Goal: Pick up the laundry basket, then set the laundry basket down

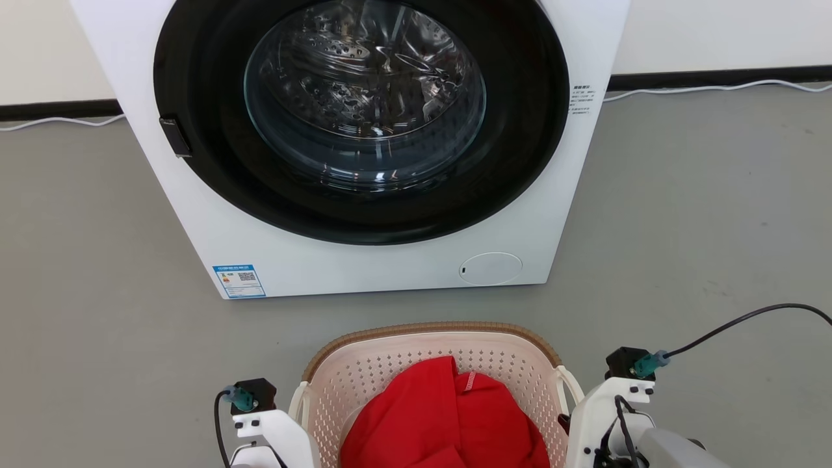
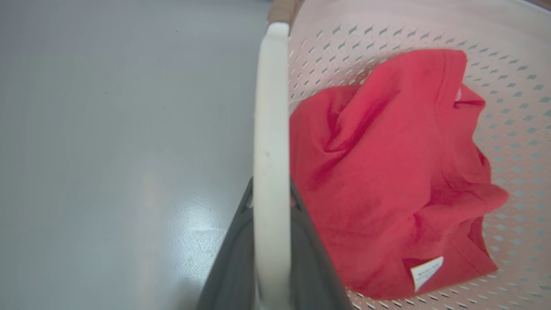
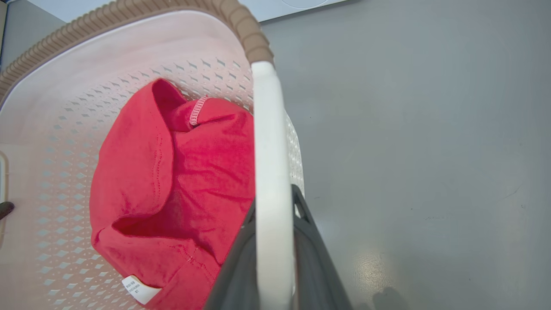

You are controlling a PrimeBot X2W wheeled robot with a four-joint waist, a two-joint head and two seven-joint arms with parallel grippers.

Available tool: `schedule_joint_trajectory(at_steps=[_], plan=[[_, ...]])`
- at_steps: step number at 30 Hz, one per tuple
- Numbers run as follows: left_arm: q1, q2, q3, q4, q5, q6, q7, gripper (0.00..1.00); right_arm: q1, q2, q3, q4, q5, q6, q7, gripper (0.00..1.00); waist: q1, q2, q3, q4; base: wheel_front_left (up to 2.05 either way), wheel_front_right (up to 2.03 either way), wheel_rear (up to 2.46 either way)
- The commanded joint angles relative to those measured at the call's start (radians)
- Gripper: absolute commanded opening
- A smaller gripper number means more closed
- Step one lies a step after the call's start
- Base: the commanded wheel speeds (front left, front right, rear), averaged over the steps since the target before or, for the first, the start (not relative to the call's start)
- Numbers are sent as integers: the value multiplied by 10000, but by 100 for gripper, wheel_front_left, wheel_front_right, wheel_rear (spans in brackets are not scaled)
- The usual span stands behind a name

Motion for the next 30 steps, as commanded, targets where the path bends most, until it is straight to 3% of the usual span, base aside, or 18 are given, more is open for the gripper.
schedule_joint_trajectory(at_steps=[1, 16, 30], plan=[[-211, 243, 192, -166, -77, 58, -162, 0, -140, 24, 93, -172, 148, 77, -143, 0, 1, 0, 21, 5, 0, 0, 0], [-327, 243, 0, -152, -231, 107, -258, 0, -237, 13, 178, -179, 251, 77, -252, 0, 0, 0, 204, 16, 0, 0, 0], [-1029, 361, -158, -146, -242, 77, -649, 0, -836, -58, 205, -379, 316, 77, -867, 0, 0, 0, 1239, 35, 0, 0, 0]])
